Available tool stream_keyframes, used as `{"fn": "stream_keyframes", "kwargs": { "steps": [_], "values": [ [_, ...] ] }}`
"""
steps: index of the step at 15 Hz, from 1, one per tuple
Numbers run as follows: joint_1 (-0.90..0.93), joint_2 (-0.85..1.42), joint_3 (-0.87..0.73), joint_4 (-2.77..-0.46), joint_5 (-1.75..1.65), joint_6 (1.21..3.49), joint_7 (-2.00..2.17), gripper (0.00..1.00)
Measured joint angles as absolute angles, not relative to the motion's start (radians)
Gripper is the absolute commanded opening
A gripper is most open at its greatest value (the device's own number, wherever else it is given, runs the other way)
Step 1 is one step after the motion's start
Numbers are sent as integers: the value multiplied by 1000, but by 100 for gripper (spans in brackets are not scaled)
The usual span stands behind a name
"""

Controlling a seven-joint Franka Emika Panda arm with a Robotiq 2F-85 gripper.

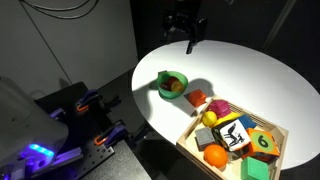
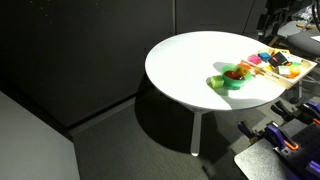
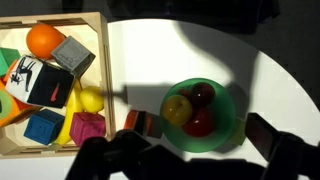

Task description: Pick up the square plush toy from the table and put it in the box

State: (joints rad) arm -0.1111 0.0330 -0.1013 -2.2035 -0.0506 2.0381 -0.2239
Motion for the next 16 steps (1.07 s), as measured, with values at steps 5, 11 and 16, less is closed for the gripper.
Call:
{"fn": "stream_keyframes", "kwargs": {
  "steps": [5,11,16],
  "values": [
    [-79,-60,-80,-2220,-65,1879,-164,100],
    [-68,-178,-72,-2284,-81,1845,-175,100],
    [-68,-286,-72,-2375,-83,1939,-220,100]
  ]
}}
